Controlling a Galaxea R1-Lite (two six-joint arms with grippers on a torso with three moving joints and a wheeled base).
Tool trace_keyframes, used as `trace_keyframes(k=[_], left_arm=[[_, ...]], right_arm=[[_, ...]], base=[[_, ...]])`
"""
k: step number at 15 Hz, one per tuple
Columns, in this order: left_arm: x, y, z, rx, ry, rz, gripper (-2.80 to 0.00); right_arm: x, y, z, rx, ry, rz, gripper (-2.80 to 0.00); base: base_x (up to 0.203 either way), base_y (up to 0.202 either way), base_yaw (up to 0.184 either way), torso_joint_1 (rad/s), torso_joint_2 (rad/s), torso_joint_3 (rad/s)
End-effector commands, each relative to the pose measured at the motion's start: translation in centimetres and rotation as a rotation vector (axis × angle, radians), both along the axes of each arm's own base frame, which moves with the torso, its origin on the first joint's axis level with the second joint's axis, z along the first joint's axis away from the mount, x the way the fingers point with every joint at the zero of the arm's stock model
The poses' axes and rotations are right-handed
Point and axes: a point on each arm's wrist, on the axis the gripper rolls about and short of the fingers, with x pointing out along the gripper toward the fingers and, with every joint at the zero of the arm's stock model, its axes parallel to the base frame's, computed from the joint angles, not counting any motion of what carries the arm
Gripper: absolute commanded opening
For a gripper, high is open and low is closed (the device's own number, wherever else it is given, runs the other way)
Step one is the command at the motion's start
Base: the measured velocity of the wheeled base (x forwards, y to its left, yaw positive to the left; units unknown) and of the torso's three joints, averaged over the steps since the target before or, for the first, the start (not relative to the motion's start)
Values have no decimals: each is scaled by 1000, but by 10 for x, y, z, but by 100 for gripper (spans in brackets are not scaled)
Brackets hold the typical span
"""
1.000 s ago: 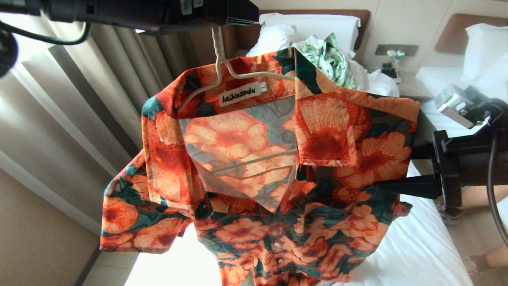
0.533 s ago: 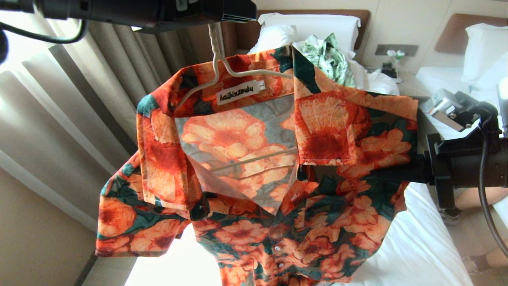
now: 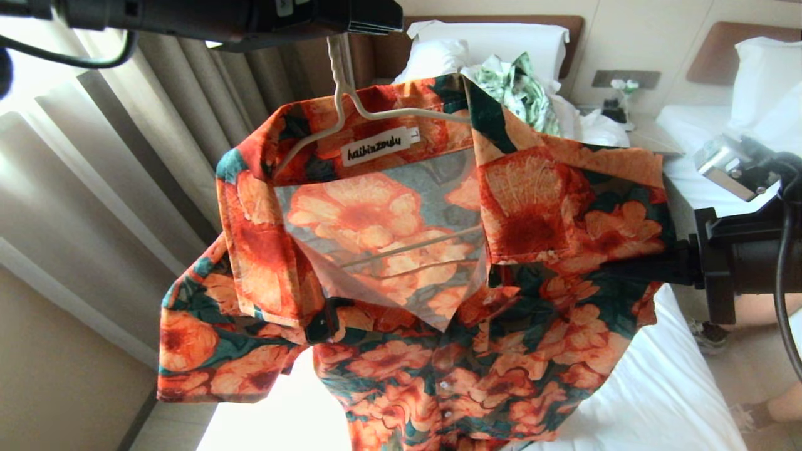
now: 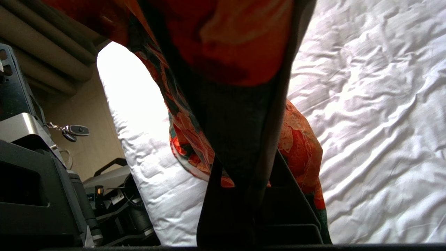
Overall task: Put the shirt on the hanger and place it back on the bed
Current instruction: Take the clothes hanger out of the clothes
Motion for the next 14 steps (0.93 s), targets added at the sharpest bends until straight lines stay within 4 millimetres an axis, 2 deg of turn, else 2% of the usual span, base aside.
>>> trace_keyframes(k=[1,6,14], left_arm=[[0,0,0,1,2,3,-280],[1,-1,0,-1,0,0,-280],[2,-2,-1,2,3,3,-280]], right_arm=[[-4,-3,4,8,-10,-10,-280],[-8,-15,-4,9,8,-54,-280],[-12,-29,-2,25,15,-120,-280]], base=[[0,0,0,0,0,0],[0,0,0,0,0,0],[0,0,0,0,0,0]])
